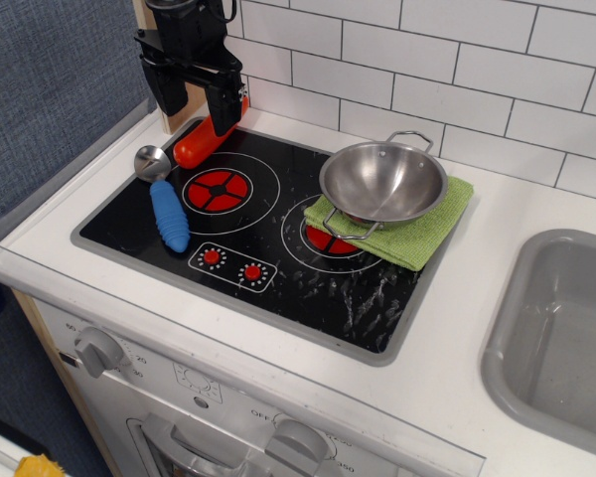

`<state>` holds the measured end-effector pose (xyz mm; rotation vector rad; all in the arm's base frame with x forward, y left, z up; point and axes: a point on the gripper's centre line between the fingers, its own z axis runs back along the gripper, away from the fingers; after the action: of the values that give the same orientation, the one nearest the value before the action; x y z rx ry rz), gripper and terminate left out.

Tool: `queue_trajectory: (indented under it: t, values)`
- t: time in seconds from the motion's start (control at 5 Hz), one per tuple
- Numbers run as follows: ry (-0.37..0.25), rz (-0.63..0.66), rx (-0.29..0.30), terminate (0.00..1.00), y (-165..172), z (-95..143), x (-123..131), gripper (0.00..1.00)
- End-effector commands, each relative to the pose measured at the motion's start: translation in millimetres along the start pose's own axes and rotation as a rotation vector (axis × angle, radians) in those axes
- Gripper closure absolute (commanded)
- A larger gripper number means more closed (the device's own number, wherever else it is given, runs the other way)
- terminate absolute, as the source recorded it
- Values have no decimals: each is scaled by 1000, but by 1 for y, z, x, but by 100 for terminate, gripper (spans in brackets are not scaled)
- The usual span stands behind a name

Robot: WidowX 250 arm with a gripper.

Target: Place the pot near the red object

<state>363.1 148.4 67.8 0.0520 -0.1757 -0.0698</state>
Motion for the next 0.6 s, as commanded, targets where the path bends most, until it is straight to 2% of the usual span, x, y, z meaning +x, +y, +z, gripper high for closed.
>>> queue_trajectory:
  t: [0.0, 0.2, 0.4]
  values:
    - [0, 0, 0, 0, 0, 0, 0, 0]
    - [-18, -35, -43, 0, -33, 6, 7, 0]
    - [-57, -88, -51, 0, -64, 16, 16, 0]
